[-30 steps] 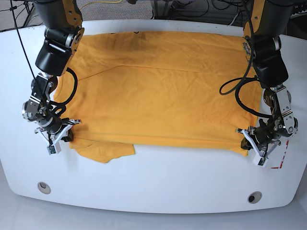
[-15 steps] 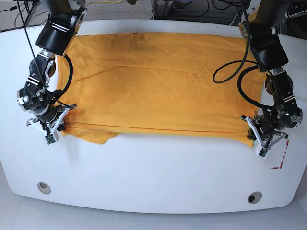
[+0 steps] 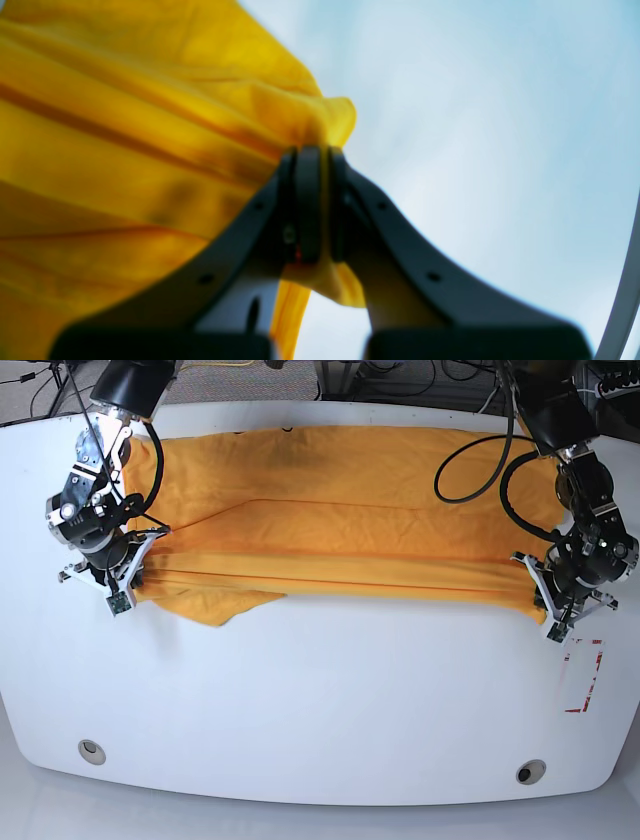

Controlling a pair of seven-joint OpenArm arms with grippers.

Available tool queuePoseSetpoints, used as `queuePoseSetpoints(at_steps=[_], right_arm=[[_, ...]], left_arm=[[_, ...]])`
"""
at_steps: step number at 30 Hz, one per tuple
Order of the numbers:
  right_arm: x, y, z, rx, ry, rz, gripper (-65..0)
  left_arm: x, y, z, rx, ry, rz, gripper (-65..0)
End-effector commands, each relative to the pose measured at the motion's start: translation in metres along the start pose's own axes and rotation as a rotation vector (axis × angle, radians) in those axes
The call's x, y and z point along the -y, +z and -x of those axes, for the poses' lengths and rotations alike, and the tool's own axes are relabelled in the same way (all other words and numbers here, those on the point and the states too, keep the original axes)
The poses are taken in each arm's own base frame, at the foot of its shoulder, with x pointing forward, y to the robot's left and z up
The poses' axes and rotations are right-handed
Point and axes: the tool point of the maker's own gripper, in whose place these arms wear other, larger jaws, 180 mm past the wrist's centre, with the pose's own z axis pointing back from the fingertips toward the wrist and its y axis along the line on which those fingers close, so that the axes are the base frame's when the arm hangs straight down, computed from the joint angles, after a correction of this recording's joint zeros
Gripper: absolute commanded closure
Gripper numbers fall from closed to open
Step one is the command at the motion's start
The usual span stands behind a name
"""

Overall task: Layout the t-shirt on the table in an organized manner, then fold the t-shirt properly
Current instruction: 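Fold the hem over toward the collar with both grippers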

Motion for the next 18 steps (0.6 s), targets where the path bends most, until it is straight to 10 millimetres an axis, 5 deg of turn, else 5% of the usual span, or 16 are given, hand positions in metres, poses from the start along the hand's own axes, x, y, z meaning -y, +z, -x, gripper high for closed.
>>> queuePoseSetpoints(at_steps=[1,18], right_arm=[[0.020,0.016,0.008,-0.035,-0.007,0.086,0.0],[0.014,0.038,0.067,-0.217,-0.003,0.099,0.0]], left_arm=[[-0.015,0.017,0.004,-0.013,-0.037,-0.079,0.0],[0.012,0.034,0.068,-0.132,-0.080,-0.055,0.0]])
